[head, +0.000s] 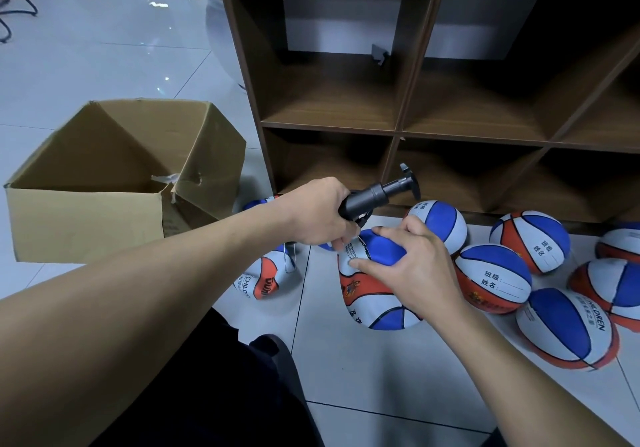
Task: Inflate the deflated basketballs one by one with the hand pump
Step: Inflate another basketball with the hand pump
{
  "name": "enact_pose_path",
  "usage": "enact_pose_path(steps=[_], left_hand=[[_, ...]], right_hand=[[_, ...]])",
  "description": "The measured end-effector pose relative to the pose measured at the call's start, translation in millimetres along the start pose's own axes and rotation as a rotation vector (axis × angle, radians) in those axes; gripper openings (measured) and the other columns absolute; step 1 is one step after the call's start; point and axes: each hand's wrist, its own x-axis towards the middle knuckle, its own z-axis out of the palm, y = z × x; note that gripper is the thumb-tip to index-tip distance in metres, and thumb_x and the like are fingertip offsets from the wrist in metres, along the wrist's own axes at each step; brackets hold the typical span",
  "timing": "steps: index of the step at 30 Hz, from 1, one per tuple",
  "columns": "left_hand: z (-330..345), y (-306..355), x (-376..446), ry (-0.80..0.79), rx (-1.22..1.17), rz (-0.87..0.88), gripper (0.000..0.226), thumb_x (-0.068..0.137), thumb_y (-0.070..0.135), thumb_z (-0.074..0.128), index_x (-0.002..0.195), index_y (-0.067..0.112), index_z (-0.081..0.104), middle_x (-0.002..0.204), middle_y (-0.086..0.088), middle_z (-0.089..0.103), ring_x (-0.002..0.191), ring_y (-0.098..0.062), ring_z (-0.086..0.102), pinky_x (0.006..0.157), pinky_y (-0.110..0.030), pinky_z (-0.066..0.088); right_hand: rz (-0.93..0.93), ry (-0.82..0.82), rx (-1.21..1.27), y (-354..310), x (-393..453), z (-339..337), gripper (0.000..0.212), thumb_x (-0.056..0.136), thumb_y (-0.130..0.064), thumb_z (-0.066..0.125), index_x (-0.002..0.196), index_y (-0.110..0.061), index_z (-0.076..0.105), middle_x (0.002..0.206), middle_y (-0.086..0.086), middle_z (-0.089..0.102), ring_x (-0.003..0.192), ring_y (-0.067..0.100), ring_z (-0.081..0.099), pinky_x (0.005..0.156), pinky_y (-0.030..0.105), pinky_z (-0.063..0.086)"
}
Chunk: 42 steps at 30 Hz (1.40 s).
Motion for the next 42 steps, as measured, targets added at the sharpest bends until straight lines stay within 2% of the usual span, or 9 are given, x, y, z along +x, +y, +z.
enact_pose_path(steps=[9, 14, 18, 23, 30, 33, 36, 39, 42], left_hand=[[6.2, -0.5, 1.9, 0.008, 0.085, 0.035, 0.01, 0.096, 0.021, 0.074, 0.09, 0.02, 0.067, 0.073, 0.003, 0.079, 0.067, -0.008, 0.075, 0.063, -0.026, 0.055], [19.3, -6.2, 4.1, 0.022, 0.106, 0.062, 0.014, 0.097, 0.028, 0.073, 0.09, 0.022, 0.064, 0.069, 0.001, 0.076, 0.067, -0.014, 0.074, 0.066, -0.034, 0.06], [25.4, -6.9, 7.1, 0.051, 0.041, 0.052, 0.016, 0.098, 0.028, 0.076, 0.09, 0.019, 0.066, 0.067, 0.001, 0.073, 0.058, -0.009, 0.067, 0.057, -0.024, 0.047], [32.9, -4.4, 10.1, 0.005, -0.031, 0.033, 0.019, 0.099, 0.023, 0.076, 0.084, 0.019, 0.067, 0.058, 0.006, 0.07, 0.053, -0.006, 0.066, 0.058, -0.023, 0.05], [38.2, -14.2, 18.3, -0.061, -0.009, 0.02, 0.023, 0.1, 0.034, 0.077, 0.09, 0.014, 0.073, 0.069, 0.0, 0.077, 0.058, -0.006, 0.069, 0.06, -0.021, 0.051], [44.9, -24.7, 26.5, -0.089, 0.085, 0.02, 0.023, 0.098, 0.039, 0.079, 0.097, 0.017, 0.072, 0.074, 0.001, 0.078, 0.069, -0.011, 0.075, 0.074, -0.035, 0.062], [41.4, -34.3, 32.7, -0.072, 0.147, 0.03, 0.017, 0.096, 0.031, 0.077, 0.099, 0.016, 0.07, 0.078, 0.0, 0.077, 0.067, -0.01, 0.076, 0.071, -0.035, 0.061], [42.8, -40.1, 35.7, -0.087, 0.239, 0.021, 0.008, 0.097, 0.024, 0.072, 0.099, 0.019, 0.066, 0.081, 0.0, 0.075, 0.067, -0.009, 0.076, 0.065, -0.028, 0.056], [57.0, -43.0, 39.2, -0.121, 0.252, 0.007, 0.011, 0.1, 0.027, 0.07, 0.109, 0.022, 0.065, 0.089, -0.001, 0.074, 0.074, -0.013, 0.076, 0.07, -0.034, 0.064]], right_hand=[[0.002, -0.041, -0.055, -3.2, -0.6, -1.4, 0.081, 0.066, -0.086, 0.078, 0.127, -0.033, 0.077, 0.095, -0.011, 0.044, 0.085, 0.011, 0.057, 0.074, 0.038, 0.058], [-0.017, -0.009, -0.088, -4.2, -0.9, -2.4, 0.071, 0.065, -0.083, 0.078, 0.112, -0.03, 0.082, 0.092, -0.009, 0.044, 0.079, 0.015, 0.056, 0.066, 0.039, 0.056], [-0.024, 0.023, -0.116, -6.2, 0.3, -3.0, 0.067, 0.068, -0.082, 0.076, 0.101, -0.025, 0.084, 0.09, -0.007, 0.044, 0.074, 0.018, 0.054, 0.061, 0.039, 0.053], [-0.074, 0.015, -0.204, -6.7, -0.3, -0.1, 0.06, 0.075, -0.083, 0.069, 0.083, -0.025, 0.079, 0.088, -0.008, 0.044, 0.072, 0.015, 0.049, 0.055, 0.037, 0.049], [-0.043, -0.054, -0.192, 14.7, -1.2, 7.9, 0.07, 0.07, -0.08, 0.079, 0.115, -0.027, 0.081, 0.099, -0.013, 0.047, 0.085, 0.011, 0.055, 0.065, 0.035, 0.054], [0.007, -0.174, -0.162, 34.2, -5.8, 13.9, 0.074, 0.069, -0.083, 0.078, 0.126, -0.035, 0.076, 0.105, -0.015, 0.052, 0.096, 0.01, 0.058, 0.077, 0.033, 0.055], [0.056, -0.244, -0.083, 56.5, -13.2, 21.6, 0.074, 0.069, -0.072, 0.087, 0.132, -0.037, 0.071, 0.109, -0.015, 0.06, 0.1, 0.01, 0.061, 0.085, 0.029, 0.052], [0.138, -0.343, -0.08, 76.1, -22.2, 30.4, 0.069, 0.069, -0.055, 0.092, 0.129, -0.037, 0.063, 0.113, -0.019, 0.066, 0.101, 0.009, 0.064, 0.079, 0.021, 0.048], [0.212, -0.444, -0.11, 88.9, -29.2, 38.3, 0.058, 0.075, -0.035, 0.089, 0.123, -0.033, 0.057, 0.111, -0.015, 0.067, 0.101, 0.014, 0.063, 0.082, 0.033, 0.056]])
